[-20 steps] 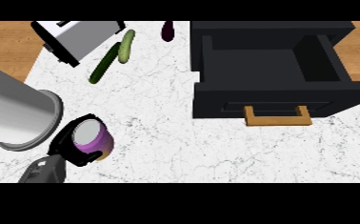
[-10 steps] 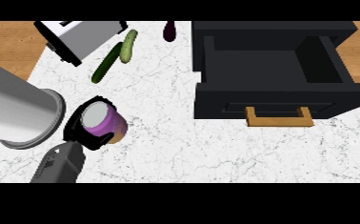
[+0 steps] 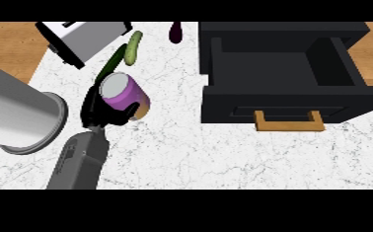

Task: Pick up the can, place it into the drawer and close the drawer

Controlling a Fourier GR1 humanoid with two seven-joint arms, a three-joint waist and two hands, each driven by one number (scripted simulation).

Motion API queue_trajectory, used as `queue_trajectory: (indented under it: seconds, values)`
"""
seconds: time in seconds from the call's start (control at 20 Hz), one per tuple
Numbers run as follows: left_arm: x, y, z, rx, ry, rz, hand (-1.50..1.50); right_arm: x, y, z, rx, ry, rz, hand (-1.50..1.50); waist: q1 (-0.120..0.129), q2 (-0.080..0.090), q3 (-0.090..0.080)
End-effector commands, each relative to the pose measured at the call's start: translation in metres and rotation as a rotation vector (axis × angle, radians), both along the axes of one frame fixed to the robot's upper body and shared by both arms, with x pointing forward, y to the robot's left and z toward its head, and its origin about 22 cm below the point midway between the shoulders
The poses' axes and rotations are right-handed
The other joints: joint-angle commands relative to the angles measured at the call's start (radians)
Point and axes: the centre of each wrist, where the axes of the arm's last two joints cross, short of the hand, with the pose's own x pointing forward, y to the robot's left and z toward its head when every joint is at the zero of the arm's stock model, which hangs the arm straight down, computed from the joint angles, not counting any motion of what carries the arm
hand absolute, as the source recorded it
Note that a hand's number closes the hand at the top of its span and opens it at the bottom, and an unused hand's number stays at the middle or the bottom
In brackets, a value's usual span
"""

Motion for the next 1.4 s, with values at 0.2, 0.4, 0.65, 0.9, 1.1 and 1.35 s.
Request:
queue_trajectory:
  seconds: [0.2,0.4,0.65,0.9,1.1,1.35]
  values:
    - [0.004,-0.053,0.090,0.048,-0.062,-0.001,1.50,-0.006,-0.001,-0.009,0.018,-0.002,0.000,-1.50,-0.006,0.000,0.000]
    - [-0.002,-0.060,0.119,0.065,-0.074,0.016,1.50,-0.012,0.006,-0.005,0.017,-0.009,0.003,-1.50,-0.011,0.001,0.000]
    - [0.011,-0.084,0.168,0.103,-0.100,-0.017,1.50,0.007,0.011,0.002,0.001,-0.001,-0.009,-1.50,-0.005,0.004,-0.001]
    - [0.033,-0.121,0.172,0.135,-0.112,0.014,1.50,0.009,0.008,0.004,0.022,-0.009,-0.008,-1.50,-0.016,0.007,-0.001]
    - [0.046,-0.128,0.185,0.136,-0.111,-0.016,1.50,0.003,-0.004,-0.012,0.011,-0.013,0.006,-1.50,-0.017,0.007,-0.001]
    - [0.060,-0.152,0.211,0.140,-0.112,-0.001,1.50,-0.005,0.011,0.004,0.022,0.003,0.032,-1.50,-0.024,0.007,-0.001]
